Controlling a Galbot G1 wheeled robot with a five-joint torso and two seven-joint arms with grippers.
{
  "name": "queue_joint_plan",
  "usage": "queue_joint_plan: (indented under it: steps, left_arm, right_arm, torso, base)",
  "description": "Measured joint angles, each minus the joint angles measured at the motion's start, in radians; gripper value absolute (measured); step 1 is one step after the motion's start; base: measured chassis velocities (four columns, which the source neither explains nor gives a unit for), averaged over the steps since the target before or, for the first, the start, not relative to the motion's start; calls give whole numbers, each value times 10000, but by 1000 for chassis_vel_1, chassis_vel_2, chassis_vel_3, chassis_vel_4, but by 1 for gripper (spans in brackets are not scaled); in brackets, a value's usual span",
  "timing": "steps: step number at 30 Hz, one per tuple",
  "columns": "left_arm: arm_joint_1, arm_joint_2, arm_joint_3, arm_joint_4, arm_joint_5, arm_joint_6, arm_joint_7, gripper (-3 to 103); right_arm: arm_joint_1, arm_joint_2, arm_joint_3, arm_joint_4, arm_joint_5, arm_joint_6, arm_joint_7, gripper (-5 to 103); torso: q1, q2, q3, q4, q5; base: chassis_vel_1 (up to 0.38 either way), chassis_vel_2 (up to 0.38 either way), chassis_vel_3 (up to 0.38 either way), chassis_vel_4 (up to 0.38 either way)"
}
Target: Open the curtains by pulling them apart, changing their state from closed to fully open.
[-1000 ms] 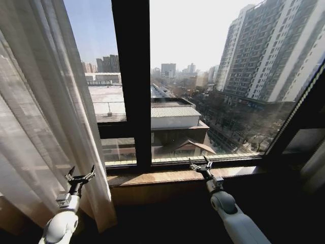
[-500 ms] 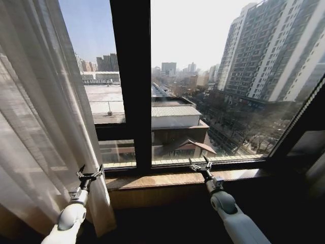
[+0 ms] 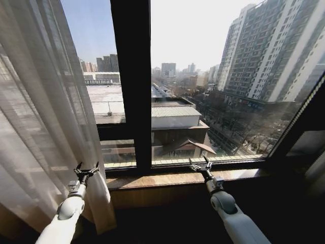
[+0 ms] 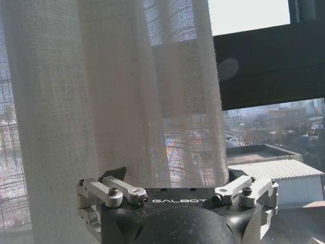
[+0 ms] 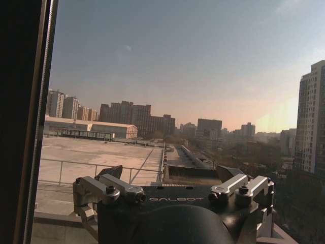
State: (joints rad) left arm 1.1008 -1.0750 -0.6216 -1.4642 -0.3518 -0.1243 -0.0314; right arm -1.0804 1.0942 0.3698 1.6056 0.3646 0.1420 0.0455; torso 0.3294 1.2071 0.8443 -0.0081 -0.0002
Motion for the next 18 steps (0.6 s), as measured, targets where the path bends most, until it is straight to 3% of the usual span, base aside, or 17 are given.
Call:
queue_joint_plan:
  steps: [2, 8, 12, 13, 16, 18]
  left_arm:
    - [-103, 40, -60, 145, -28, -211, 313, 102]
    - [-189, 92, -142, 548, -201, -965, 953, 83]
    - [-140, 74, -148, 544, -351, -987, 963, 66]
    - [-140, 74, -148, 544, -351, -987, 963, 66]
    - [-98, 47, -157, 416, -422, -885, 855, 51]
    - [-89, 46, -159, 376, -455, -825, 818, 51]
  right_arm:
    - [0, 0, 0, 0, 0, 0, 0, 100]
    - [0, 0, -1, 0, 0, 0, 0, 100]
    - [0, 0, 0, 0, 0, 0, 0, 100]
    - [0, 0, 0, 0, 0, 0, 0, 100]
    - [0, 0, 0, 0, 0, 0, 0, 100]
    - [0, 0, 0, 0, 0, 0, 0, 100]
  torso:
    - [0, 0, 0, 0, 0]
    - [0, -1, 0, 0, -1]
    - [0, 0, 0, 0, -1]
    - [0, 0, 0, 0, -1]
    - [0, -1, 0, 0, -1]
    - [0, 0, 0, 0, 0]
  base:
    - [0, 0, 0, 0]
    - [0, 0, 0, 0]
    - [0, 0, 0, 0]
    - [0, 0, 0, 0]
    - [0, 0, 0, 0]
    - [0, 0, 0, 0]
